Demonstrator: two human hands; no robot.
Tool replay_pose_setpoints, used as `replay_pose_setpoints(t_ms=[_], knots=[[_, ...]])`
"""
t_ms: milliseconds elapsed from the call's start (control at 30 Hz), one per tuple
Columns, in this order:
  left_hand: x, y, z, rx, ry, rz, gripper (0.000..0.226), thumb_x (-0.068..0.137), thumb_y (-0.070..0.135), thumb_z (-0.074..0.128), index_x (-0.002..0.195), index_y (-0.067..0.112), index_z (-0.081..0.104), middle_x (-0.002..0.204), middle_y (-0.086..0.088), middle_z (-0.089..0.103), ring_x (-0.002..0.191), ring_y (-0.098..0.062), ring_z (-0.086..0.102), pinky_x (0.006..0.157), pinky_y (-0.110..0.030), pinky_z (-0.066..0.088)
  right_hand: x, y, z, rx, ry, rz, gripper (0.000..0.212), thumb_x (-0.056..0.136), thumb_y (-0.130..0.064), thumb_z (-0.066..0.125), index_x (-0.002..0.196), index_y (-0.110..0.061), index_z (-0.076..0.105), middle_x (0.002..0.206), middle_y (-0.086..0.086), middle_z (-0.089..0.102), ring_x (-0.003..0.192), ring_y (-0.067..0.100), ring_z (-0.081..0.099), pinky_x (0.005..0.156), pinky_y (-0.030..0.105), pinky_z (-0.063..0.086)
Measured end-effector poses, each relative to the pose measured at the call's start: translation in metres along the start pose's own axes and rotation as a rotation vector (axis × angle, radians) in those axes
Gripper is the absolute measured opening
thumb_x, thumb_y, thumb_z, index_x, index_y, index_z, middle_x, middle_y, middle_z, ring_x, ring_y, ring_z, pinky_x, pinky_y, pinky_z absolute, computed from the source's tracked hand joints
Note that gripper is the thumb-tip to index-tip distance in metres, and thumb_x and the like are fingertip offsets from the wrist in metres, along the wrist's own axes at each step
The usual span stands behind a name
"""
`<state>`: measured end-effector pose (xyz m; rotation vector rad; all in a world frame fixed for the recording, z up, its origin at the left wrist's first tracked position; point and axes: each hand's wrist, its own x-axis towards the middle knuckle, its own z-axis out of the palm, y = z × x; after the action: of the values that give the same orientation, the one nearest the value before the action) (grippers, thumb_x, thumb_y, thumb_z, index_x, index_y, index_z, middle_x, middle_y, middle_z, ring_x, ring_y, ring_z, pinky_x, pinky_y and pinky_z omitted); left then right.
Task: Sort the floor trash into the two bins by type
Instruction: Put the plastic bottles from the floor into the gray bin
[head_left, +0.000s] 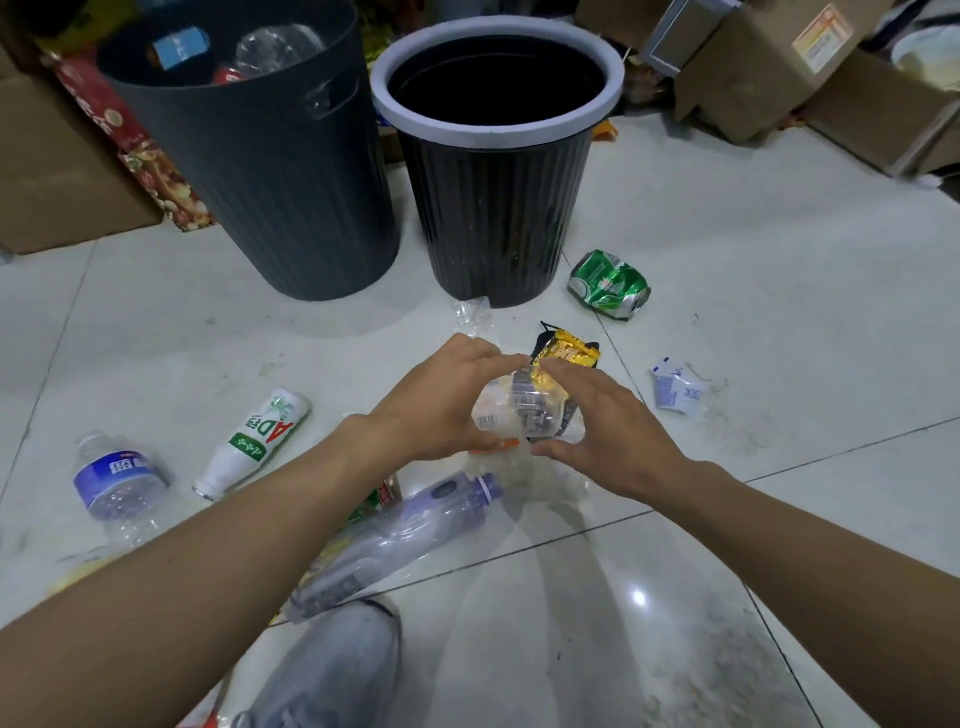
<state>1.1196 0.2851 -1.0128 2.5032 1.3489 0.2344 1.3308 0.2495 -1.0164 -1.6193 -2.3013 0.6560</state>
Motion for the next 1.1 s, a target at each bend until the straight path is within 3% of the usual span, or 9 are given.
replay_pose_setpoints(t_ms=[167, 300, 433, 533, 733, 900, 1100], knots=[[0.002, 0.013, -0.005, -0.002, -0.005, 0.050, 0.087, 0.069, 0.050, 0.081, 0.143, 0.032, 0.039, 0.130, 0.005, 0.052, 0.120, -0.014, 0.038, 0.099, -0.031, 0.041, -0.007, 0.004, -0.005, 0.042, 0.072, -0.006, 0.083, 0.077, -0.039, 0.079, 0.146, -0.028, 0.035, 0.147, -0.007, 0.043, 0.133, 0.010, 0.037, 0.099, 0.017, 0.027], [-0.005, 0.015, -0.003, 0.011, 0.023, 0.007, 0.098, 0.068, 0.050, 0.081, 0.148, 0.029, 0.030, 0.148, 0.000, 0.039, 0.135, -0.019, 0.032, 0.109, -0.037, 0.035, -0.011, 0.007, -0.007, 0.050, 0.124, -0.010, 0.076, 0.075, -0.034, 0.081, 0.141, -0.022, 0.044, 0.136, -0.003, 0.050, 0.122, 0.012, 0.046, 0.091, 0.013, 0.029], [-0.022, 0.012, 0.003, -0.019, 0.040, -0.101, 0.113, 0.067, 0.054, 0.079, 0.152, 0.036, 0.007, 0.158, 0.003, 0.020, 0.143, -0.018, 0.021, 0.113, -0.038, 0.031, -0.016, 0.014, -0.008, 0.102, 0.167, 0.103, 0.075, 0.073, -0.028, 0.083, 0.138, -0.019, 0.046, 0.129, 0.000, 0.052, 0.115, 0.016, 0.049, 0.089, 0.019, 0.037], [-0.038, 0.006, 0.016, -0.046, 0.006, -0.184, 0.121, 0.063, 0.051, 0.083, 0.151, 0.040, 0.001, 0.159, 0.003, 0.016, 0.144, -0.018, 0.019, 0.114, -0.037, 0.029, -0.018, 0.020, -0.005, 0.099, 0.189, 0.155, 0.075, 0.072, -0.028, 0.084, 0.136, -0.017, 0.048, 0.125, 0.003, 0.054, 0.110, 0.017, 0.051, 0.090, 0.027, 0.042], [-0.076, 0.001, 0.051, -0.120, -0.175, -0.221, 0.118, 0.066, 0.043, 0.083, 0.151, 0.041, 0.002, 0.156, 0.001, 0.024, 0.141, -0.016, 0.023, 0.111, -0.027, 0.028, -0.020, 0.024, 0.003, 0.090, 0.148, 0.205, 0.078, 0.071, -0.033, 0.083, 0.137, -0.016, 0.047, 0.130, 0.004, 0.054, 0.115, 0.019, 0.051, 0.094, 0.032, 0.044], [-0.089, -0.010, 0.069, -0.147, -0.286, -0.260, 0.119, 0.067, 0.035, 0.083, 0.149, 0.045, -0.002, 0.133, 0.002, 0.048, 0.117, -0.017, 0.046, 0.097, -0.033, 0.043, -0.019, 0.020, 0.004, 0.100, 0.156, 0.192, 0.075, 0.071, -0.033, 0.083, 0.136, -0.018, 0.048, 0.128, 0.004, 0.055, 0.111, 0.018, 0.051, 0.089, 0.026, 0.042], [-0.095, -0.018, 0.079, -0.163, -0.295, -0.290, 0.102, 0.073, 0.035, 0.079, 0.150, 0.043, 0.012, 0.129, 0.002, 0.050, 0.115, -0.017, 0.051, 0.094, -0.034, 0.045, -0.021, 0.023, 0.004, 0.098, 0.166, 0.202, 0.077, 0.071, -0.035, 0.083, 0.137, -0.018, 0.047, 0.129, 0.003, 0.055, 0.114, 0.017, 0.051, 0.093, 0.030, 0.044]])
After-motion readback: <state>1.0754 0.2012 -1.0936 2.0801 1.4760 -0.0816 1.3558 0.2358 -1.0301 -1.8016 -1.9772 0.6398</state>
